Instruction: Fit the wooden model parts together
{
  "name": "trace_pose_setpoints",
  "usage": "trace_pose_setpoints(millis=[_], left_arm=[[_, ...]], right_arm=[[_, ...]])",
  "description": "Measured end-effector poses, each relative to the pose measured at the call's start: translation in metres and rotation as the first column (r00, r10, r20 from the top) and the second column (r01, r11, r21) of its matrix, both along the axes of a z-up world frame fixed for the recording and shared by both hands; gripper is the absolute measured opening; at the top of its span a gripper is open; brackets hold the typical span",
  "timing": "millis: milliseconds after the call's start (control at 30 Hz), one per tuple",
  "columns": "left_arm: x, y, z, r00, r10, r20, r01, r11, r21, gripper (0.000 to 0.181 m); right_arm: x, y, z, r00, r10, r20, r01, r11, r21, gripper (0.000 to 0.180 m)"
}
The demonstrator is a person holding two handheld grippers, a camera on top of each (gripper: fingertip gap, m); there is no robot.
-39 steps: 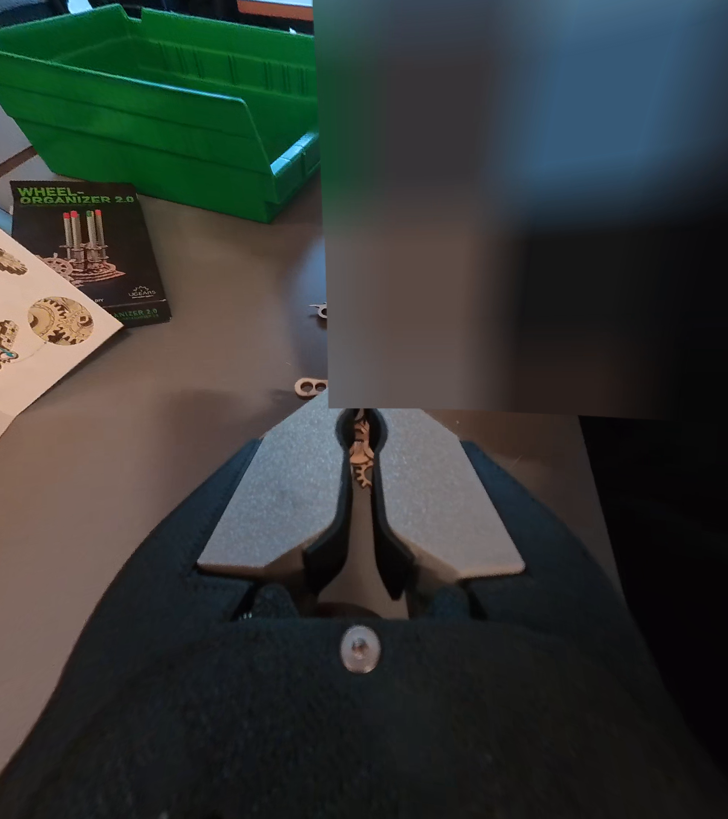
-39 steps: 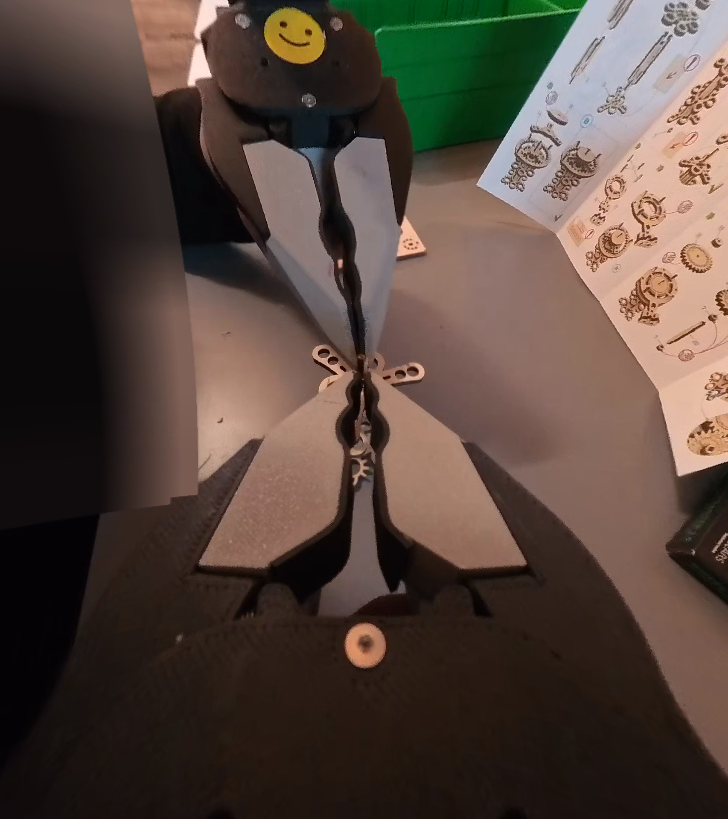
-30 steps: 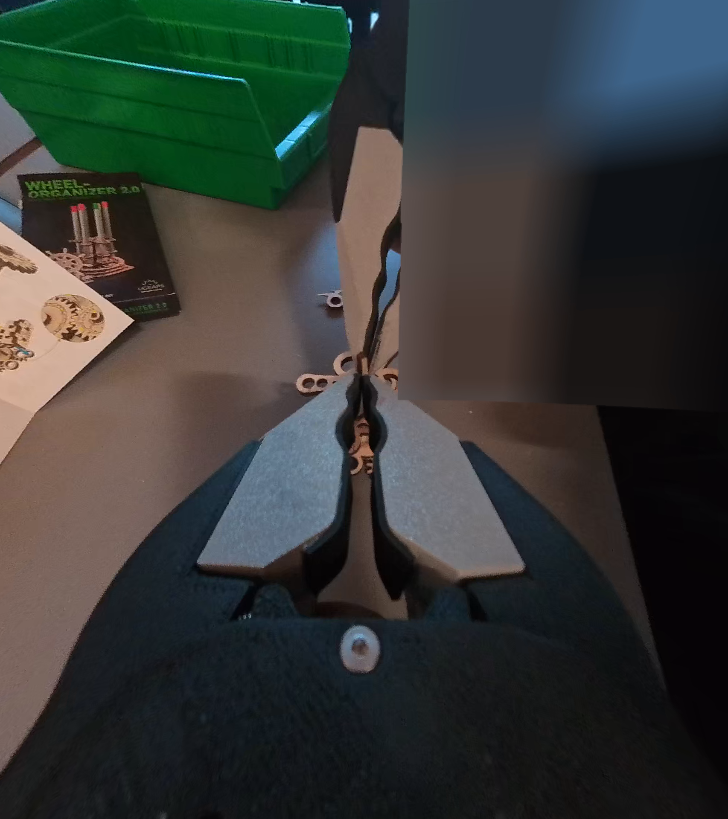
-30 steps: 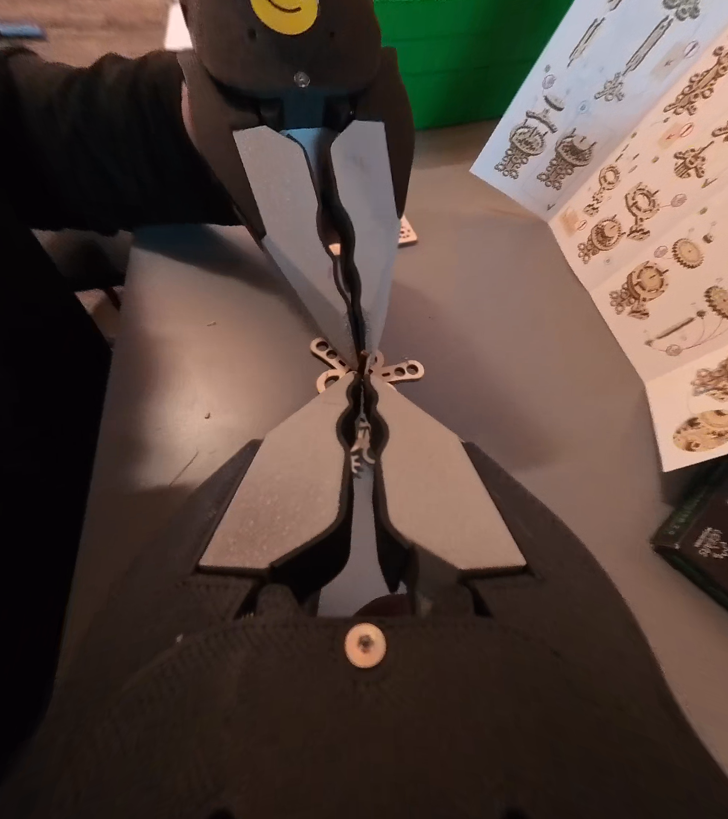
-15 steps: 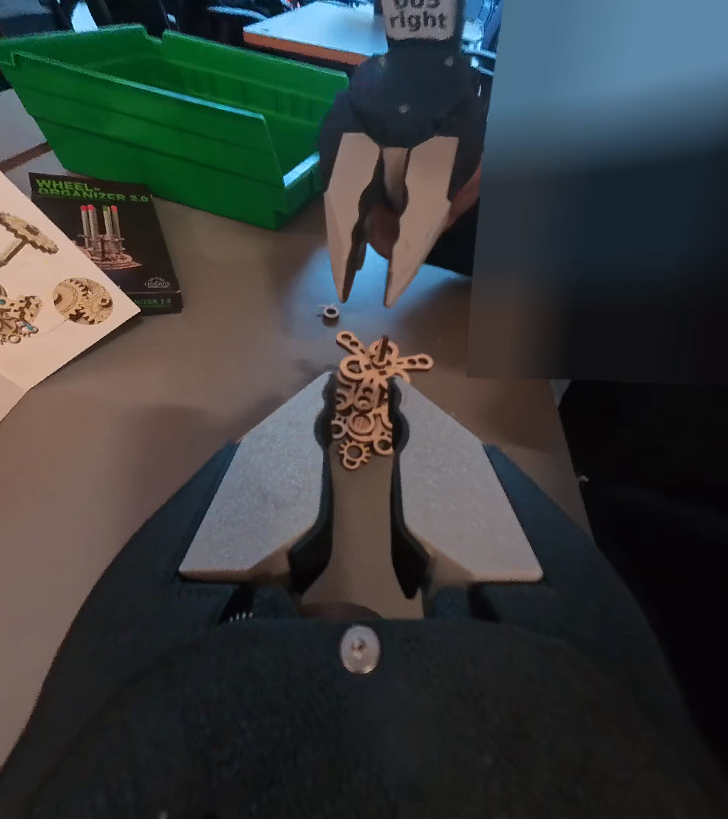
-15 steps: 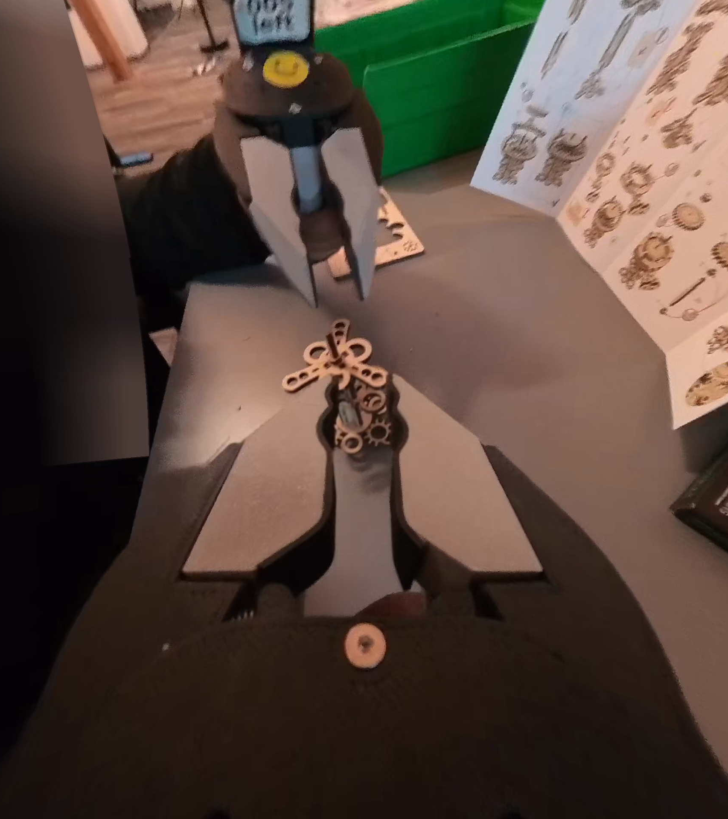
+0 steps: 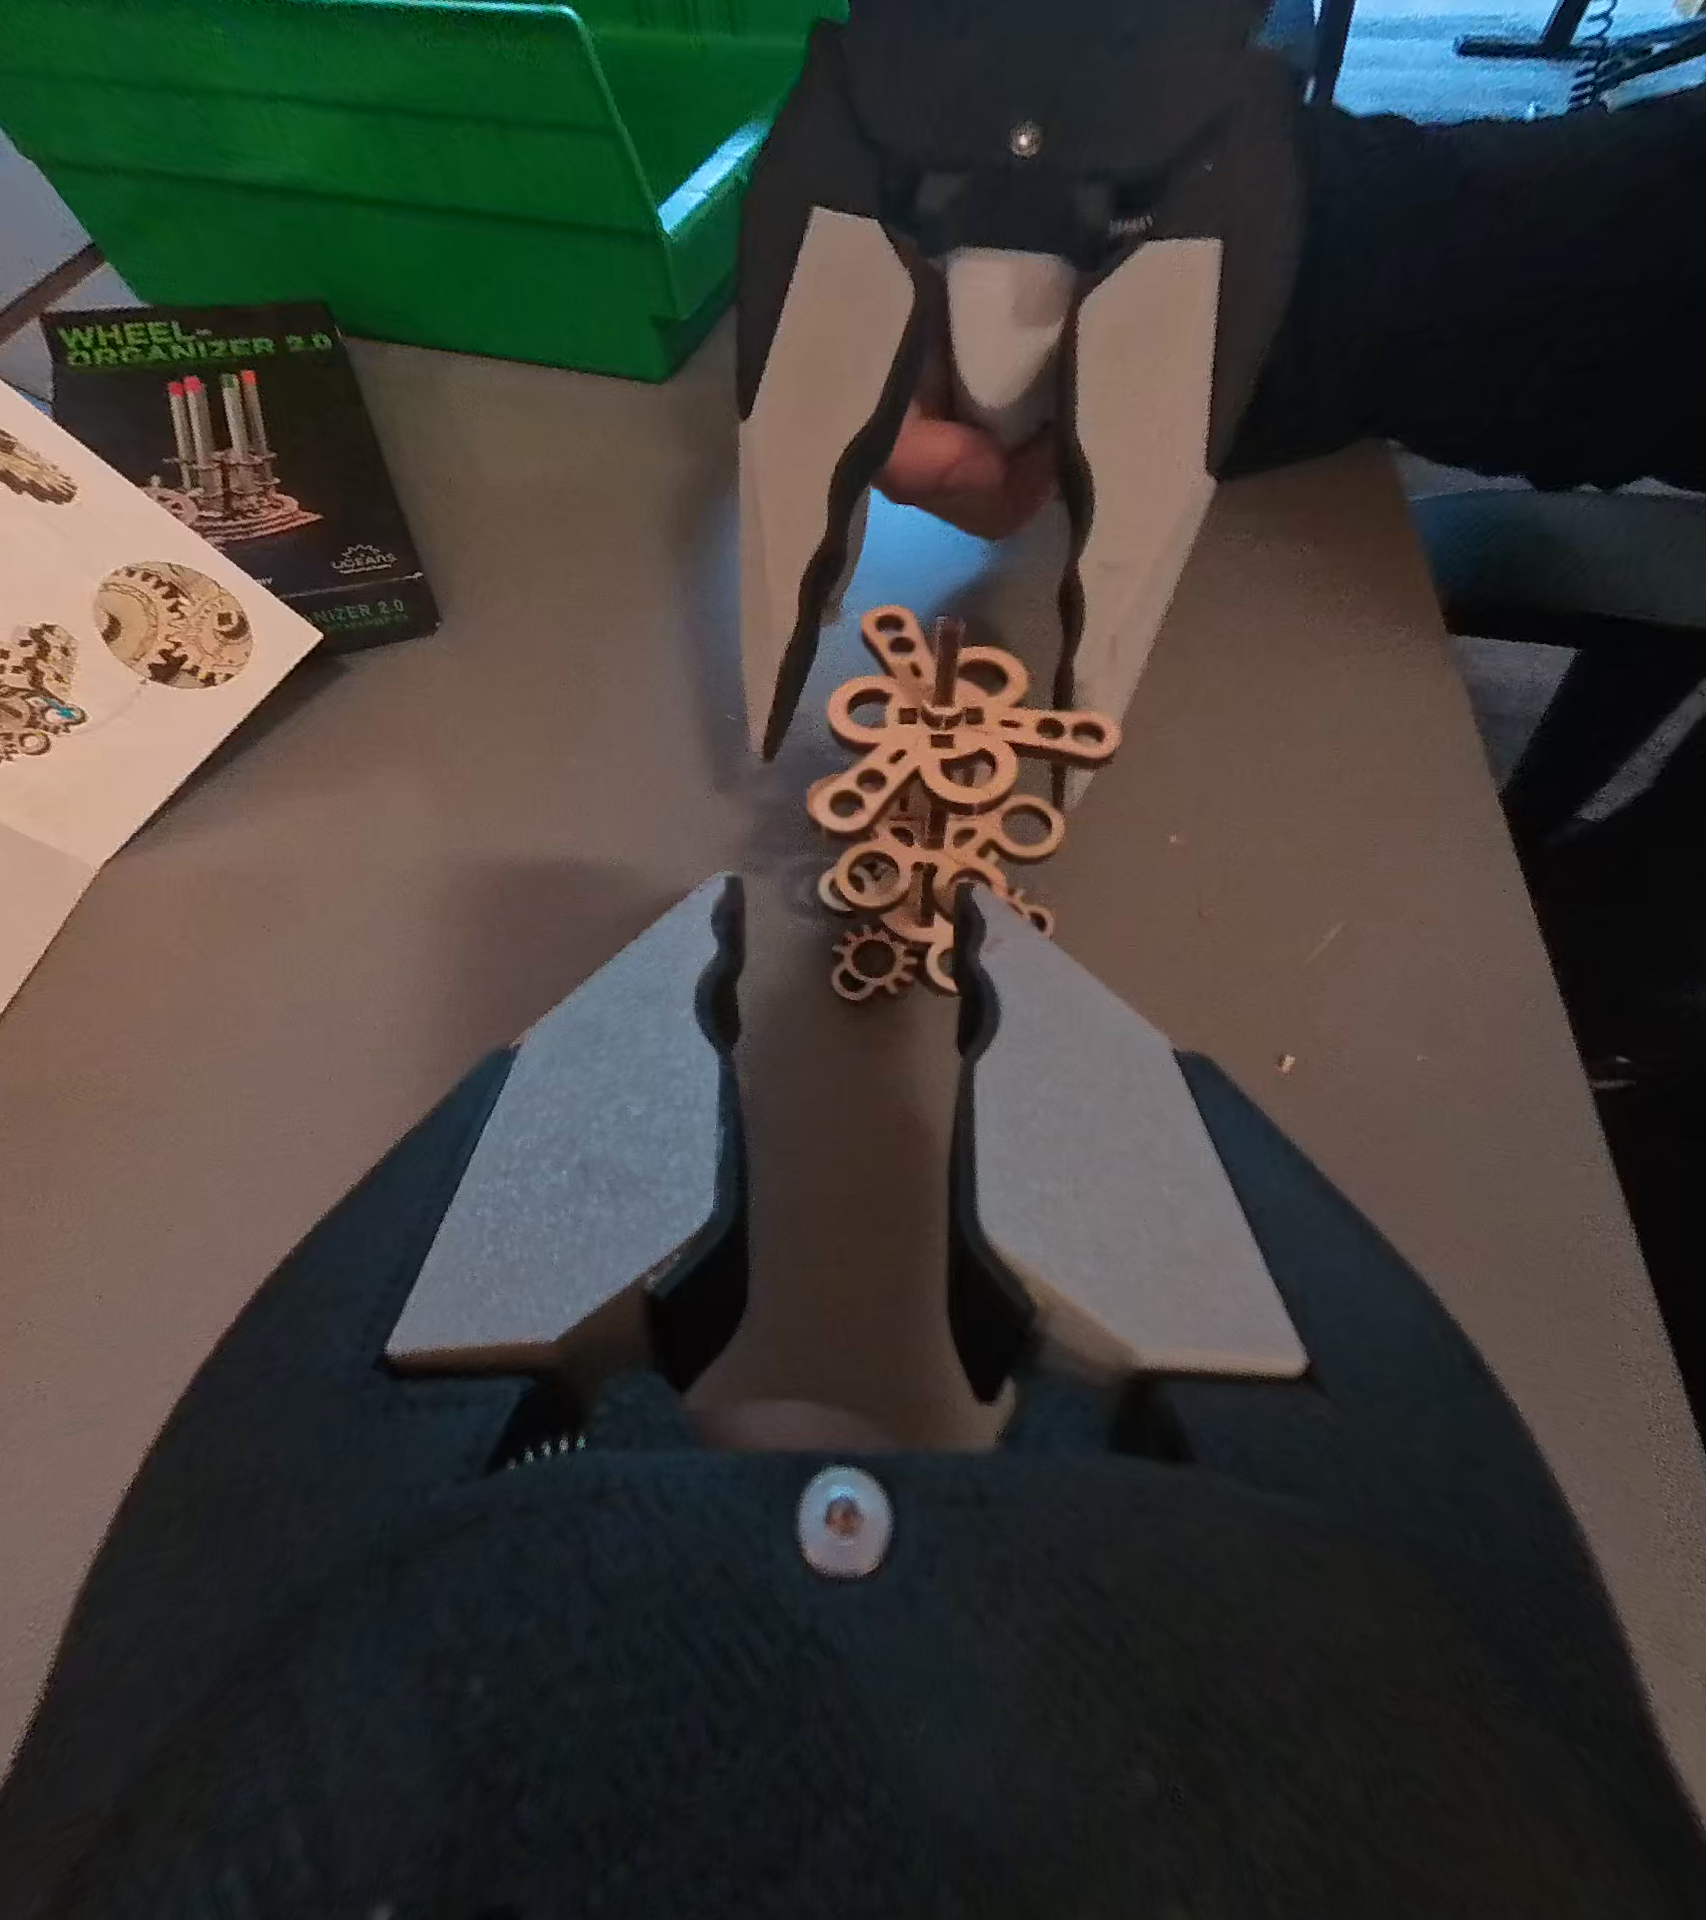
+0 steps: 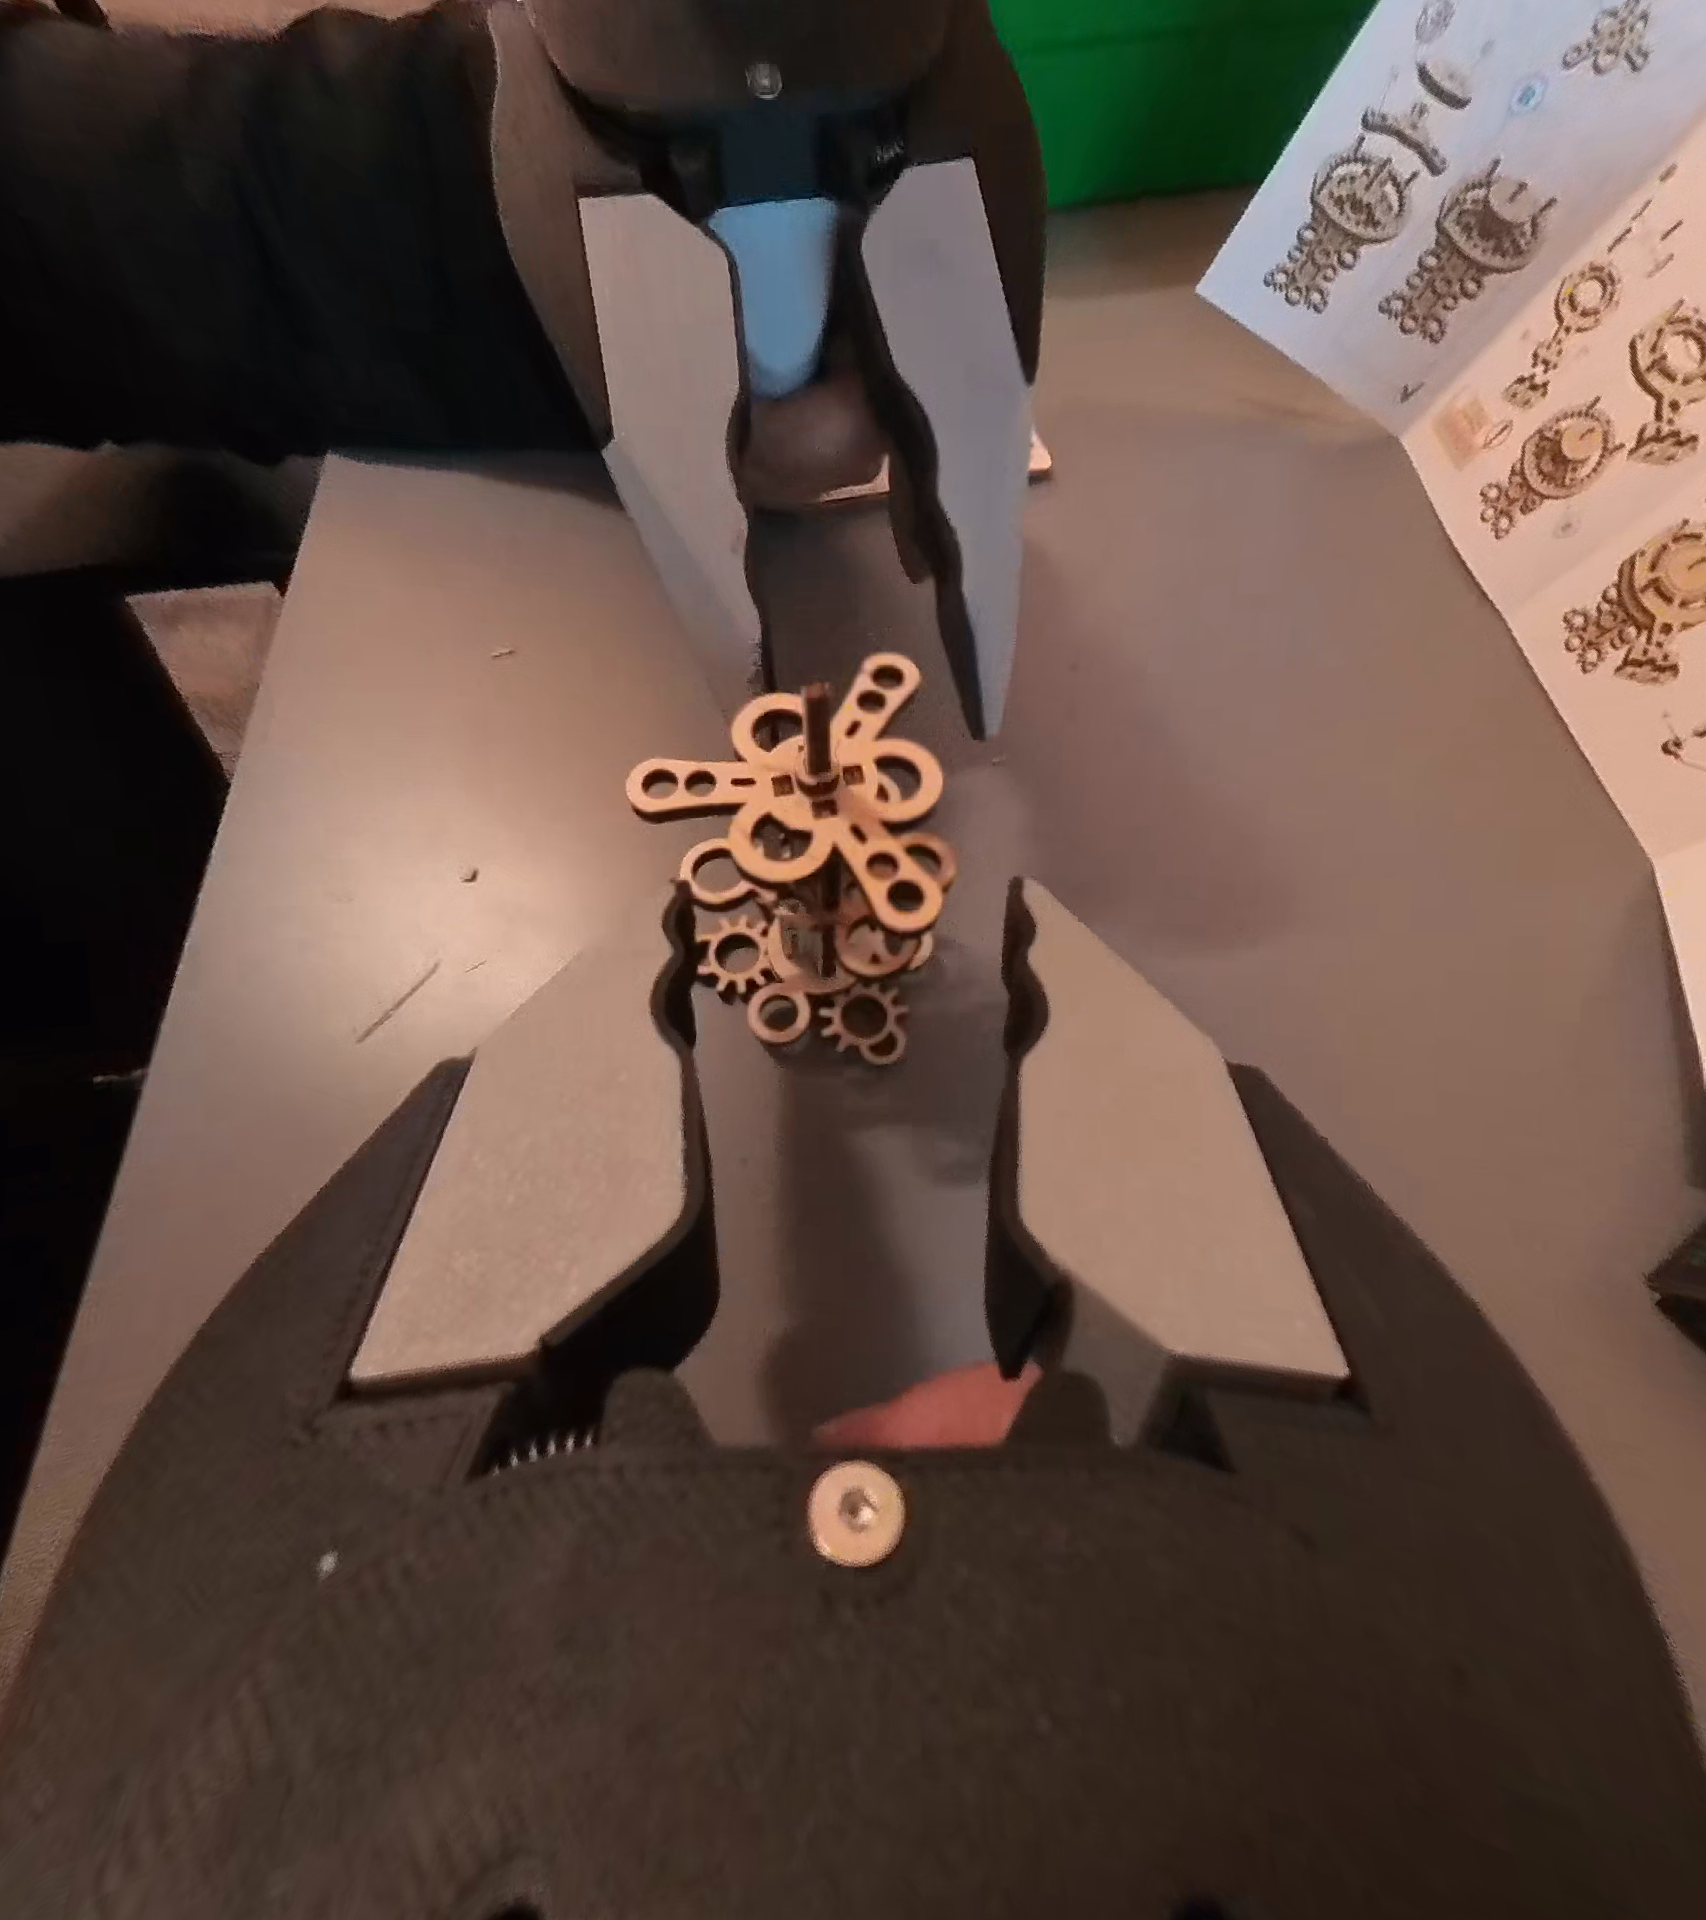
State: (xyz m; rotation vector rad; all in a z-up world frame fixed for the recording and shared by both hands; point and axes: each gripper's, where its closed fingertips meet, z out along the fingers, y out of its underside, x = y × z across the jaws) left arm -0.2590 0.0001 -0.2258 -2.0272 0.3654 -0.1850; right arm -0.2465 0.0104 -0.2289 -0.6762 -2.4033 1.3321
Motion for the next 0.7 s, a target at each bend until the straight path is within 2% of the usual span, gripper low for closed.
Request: trace_pose_setpoints(millis=[67,133,200,367,467,500,533,567,633,700], left_arm=[[0.001,0.001,0.005,1.0,-0.006,0.011,0.006,1.0,0.029,0.031],[0.006,0.003,0.009,0.999,-0.024,0.039,0.022,0.998,0.058,0.024],[0.007,0.005,0.004,0.999,-0.018,0.046,0.016,0.999,0.028,0.025],[0.004,0.01,0.0,0.999,0.03,0.043,-0.03,1.0,0.001,0.029],[-0.007,0.013,0.005,0.991,0.095,0.096,-0.098,0.995,0.023,0.027],[-0.012,0.013,0.008,0.986,0.117,0.123,-0.121,0.992,0.029,0.027],[-0.016,0.013,0.01,0.98,0.135,0.15,-0.142,0.989,0.037,0.028],[-0.02,0.013,0.013,0.974,0.149,0.171,-0.159,0.986,0.047,0.028],[-0.028,0.011,0.015,0.968,0.177,0.18,-0.19,0.98,0.059,0.028],[-0.031,0.009,0.014,0.966,0.191,0.173,-0.203,0.978,0.051,0.029]], right_arm=[[-0.003,0.002,0.002,0.999,-0.022,-0.035,0.022,1.0,0.007,0.058],[-0.003,0.003,0.008,0.999,-0.022,-0.039,0.021,0.999,-0.031,0.052],[0.001,0.002,0.011,1.0,0.002,-0.02,-0.003,0.997,-0.071,0.03],[-0.006,0.006,0.012,0.996,-0.022,0.091,0.039,0.982,-0.187,0.029],[-0.018,0.013,0.015,0.975,-0.05,0.217,0.119,0.941,-0.316,0.028],[-0.02,0.015,0.016,0.965,-0.048,0.259,0.141,0.925,-0.353,0.024],[-0.023,0.018,0.017,0.952,-0.045,0.303,0.168,0.903,-0.395,0.009],[-0.025,0.021,0.02,0.938,-0.03,0.346,0.192,0.875,-0.445,0.006],[-0.025,0.025,0.026,0.911,0.027,0.411,0.218,0.816,-0.536,0.007],[-0.03,0.031,0.026,0.9,0.012,0.435,0.257,0.793,-0.553,0.011]])
